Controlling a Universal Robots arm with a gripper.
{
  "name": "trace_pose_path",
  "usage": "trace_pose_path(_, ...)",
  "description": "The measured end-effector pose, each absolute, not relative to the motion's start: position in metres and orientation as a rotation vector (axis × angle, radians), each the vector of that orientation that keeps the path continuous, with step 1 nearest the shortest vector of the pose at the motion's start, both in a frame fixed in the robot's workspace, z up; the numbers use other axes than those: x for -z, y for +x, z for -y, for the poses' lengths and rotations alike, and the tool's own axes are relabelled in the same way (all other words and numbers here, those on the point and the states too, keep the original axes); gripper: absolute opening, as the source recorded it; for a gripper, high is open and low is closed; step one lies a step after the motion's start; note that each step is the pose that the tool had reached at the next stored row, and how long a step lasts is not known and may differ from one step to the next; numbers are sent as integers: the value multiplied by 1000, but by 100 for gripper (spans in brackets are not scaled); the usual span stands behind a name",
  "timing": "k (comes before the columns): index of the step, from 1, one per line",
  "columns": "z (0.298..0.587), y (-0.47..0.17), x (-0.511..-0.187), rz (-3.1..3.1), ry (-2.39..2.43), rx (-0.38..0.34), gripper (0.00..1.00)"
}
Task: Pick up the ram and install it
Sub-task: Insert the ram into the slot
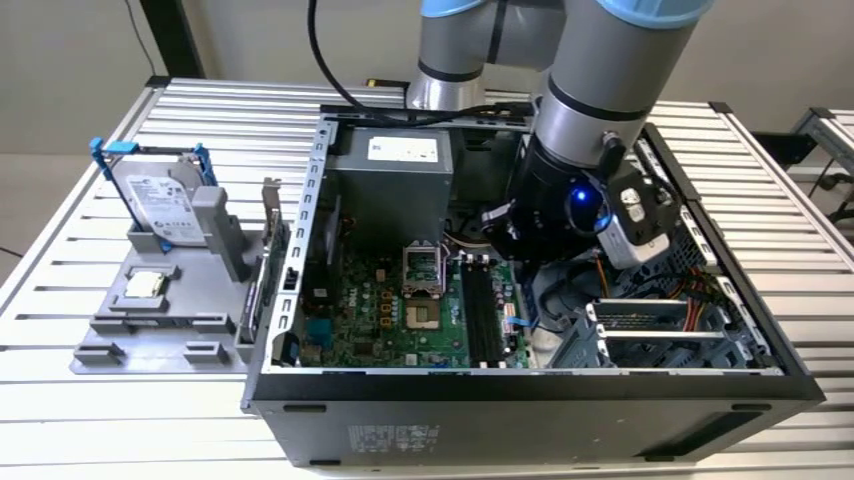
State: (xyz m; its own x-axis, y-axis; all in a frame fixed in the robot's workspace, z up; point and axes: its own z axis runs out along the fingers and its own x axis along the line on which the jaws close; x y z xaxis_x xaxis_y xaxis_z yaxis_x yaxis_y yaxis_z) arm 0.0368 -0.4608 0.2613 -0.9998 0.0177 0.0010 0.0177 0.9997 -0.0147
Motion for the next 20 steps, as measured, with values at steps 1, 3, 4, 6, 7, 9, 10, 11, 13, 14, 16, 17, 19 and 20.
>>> trace_pose_path(1, 461, 36, -260, 3140, -27, -24, 0)
trace_pose_path(3, 461, 35, -257, 3140, -27, -24, 0)
trace_pose_path(4, 461, 35, -256, 3140, -27, -24, 0)
trace_pose_path(6, 461, 34, -253, 3140, -24, -24, 0)
trace_pose_path(7, 461, 33, -253, 3140, -20, -24, 0)
trace_pose_path(9, 461, 31, -250, 3141, -17, -25, 0)
trace_pose_path(10, 461, 30, -249, 3141, -16, -25, 0)
trace_pose_path(11, 461, 30, -248, 3141, -14, -25, 0)
trace_pose_path(13, 461, 29, -244, 3141, -10, -26, 0)
trace_pose_path(14, 461, 29, -243, 3141, -9, -26, 0)
trace_pose_path(16, 462, 28, -241, 3141, -7, -26, 0)
trace_pose_path(17, 462, 28, -239, 3141, -6, -26, 0)
trace_pose_path(19, 462, 27, -238, 3141, -5, -26, 0)
trace_pose_path(20, 462, 26, -238, 3141, -4, -27, 0)
